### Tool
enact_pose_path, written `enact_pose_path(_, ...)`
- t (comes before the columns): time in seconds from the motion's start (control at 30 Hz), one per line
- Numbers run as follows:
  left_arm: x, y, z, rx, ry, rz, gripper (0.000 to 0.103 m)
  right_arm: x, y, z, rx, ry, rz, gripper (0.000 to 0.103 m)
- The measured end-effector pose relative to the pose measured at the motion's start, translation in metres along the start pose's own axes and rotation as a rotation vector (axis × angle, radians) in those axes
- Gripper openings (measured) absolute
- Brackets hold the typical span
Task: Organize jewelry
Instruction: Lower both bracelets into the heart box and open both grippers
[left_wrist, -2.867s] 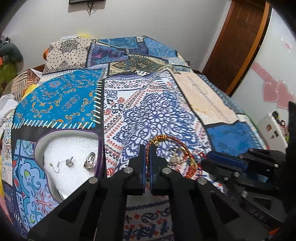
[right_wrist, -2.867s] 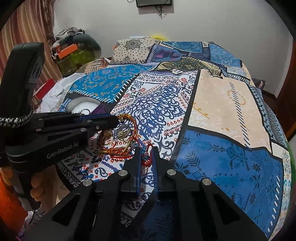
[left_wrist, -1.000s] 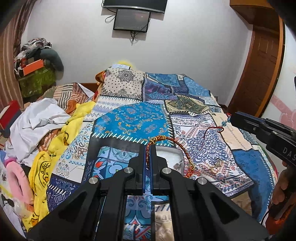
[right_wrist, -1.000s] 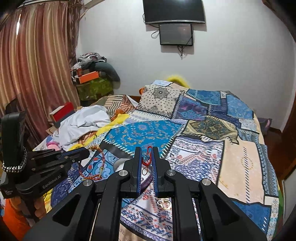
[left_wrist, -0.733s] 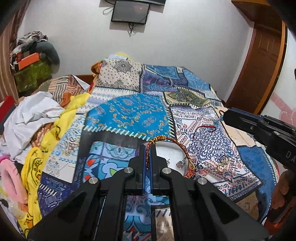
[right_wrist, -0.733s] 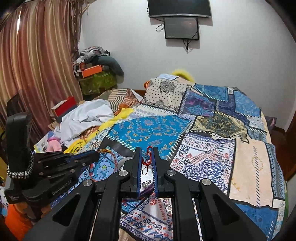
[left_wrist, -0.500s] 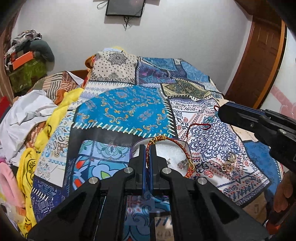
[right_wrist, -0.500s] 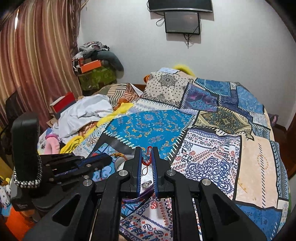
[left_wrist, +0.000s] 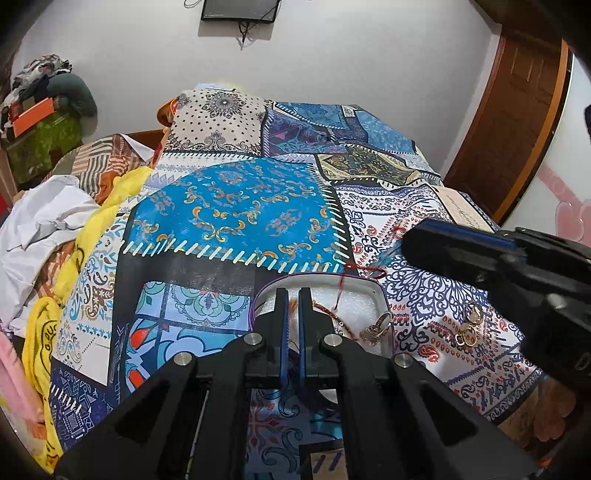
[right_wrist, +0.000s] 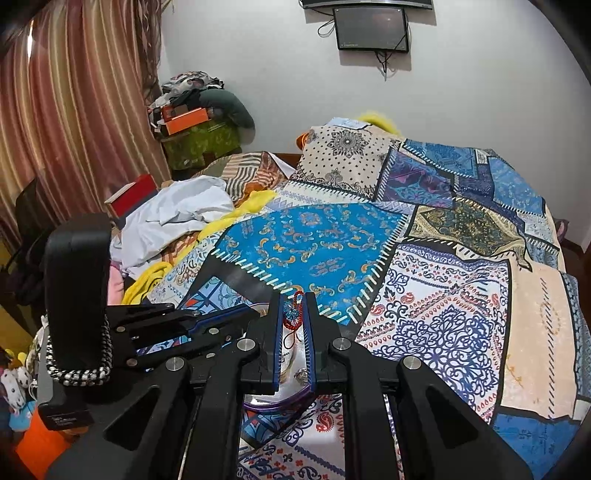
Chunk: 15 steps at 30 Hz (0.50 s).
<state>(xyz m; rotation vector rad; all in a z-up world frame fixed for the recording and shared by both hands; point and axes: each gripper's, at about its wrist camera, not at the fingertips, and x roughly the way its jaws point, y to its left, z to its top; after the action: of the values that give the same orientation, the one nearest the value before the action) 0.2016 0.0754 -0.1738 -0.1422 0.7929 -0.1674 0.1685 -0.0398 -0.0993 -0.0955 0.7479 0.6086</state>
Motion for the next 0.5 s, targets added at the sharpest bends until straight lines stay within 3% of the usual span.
enact_pose_path(0.37, -0.017, 0.004, -0.004, 0.004, -0.019, 0.034, 0.002, 0.016, 0.001, -0.005, -0.009, 0.068, 0.016, 0.009)
enact_pose_path(0.5, -0.025, 0.007, -0.006, -0.004, -0.025, 0.051, 0.007, 0.020, 0.003, -0.007, -0.012, 0.087, 0.017, 0.010)
